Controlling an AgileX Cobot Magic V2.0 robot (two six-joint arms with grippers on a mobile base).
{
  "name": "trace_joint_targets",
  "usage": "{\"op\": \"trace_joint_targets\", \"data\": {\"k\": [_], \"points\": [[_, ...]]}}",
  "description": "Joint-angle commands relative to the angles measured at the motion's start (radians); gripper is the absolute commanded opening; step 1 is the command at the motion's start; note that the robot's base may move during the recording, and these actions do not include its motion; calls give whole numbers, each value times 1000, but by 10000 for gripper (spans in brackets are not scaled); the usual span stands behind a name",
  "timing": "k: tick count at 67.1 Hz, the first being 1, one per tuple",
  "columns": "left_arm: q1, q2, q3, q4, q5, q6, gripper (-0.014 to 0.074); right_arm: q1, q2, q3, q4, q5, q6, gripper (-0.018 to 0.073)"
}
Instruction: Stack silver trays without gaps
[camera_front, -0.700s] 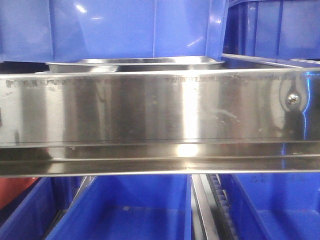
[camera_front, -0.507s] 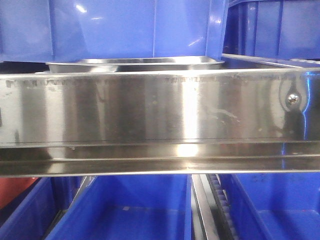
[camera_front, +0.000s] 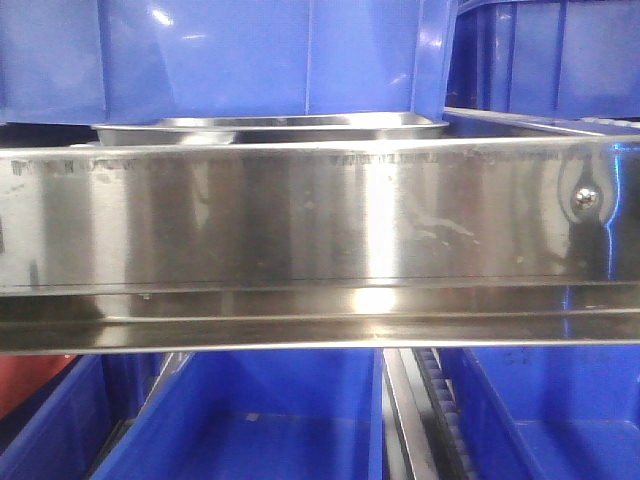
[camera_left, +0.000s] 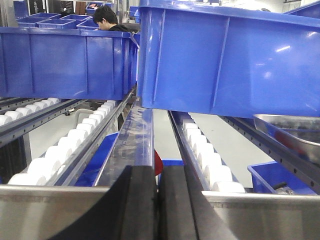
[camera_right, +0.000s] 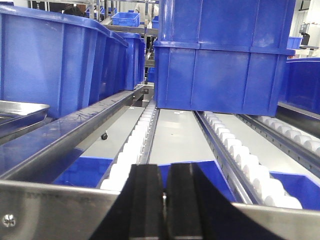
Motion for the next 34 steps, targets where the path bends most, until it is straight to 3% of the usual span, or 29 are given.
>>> {"op": "trace_joint_targets", "data": {"k": [1,20,25,34], "points": [[3,-6,-1,-5,-40,-1,4,-7,-4,0,6,-15,-8,-15],[3,-6,-1,-5,-93,-1,4,-7,-4,0,6,-68,-8,-15],[3,-6,-1,-5,-150,-1,4,-7,-4,0,6,-168,-8,-15],[3,-6,-1,-5,-360,-1,4,-7,-4,0,6,-463,-8,-15]]}}
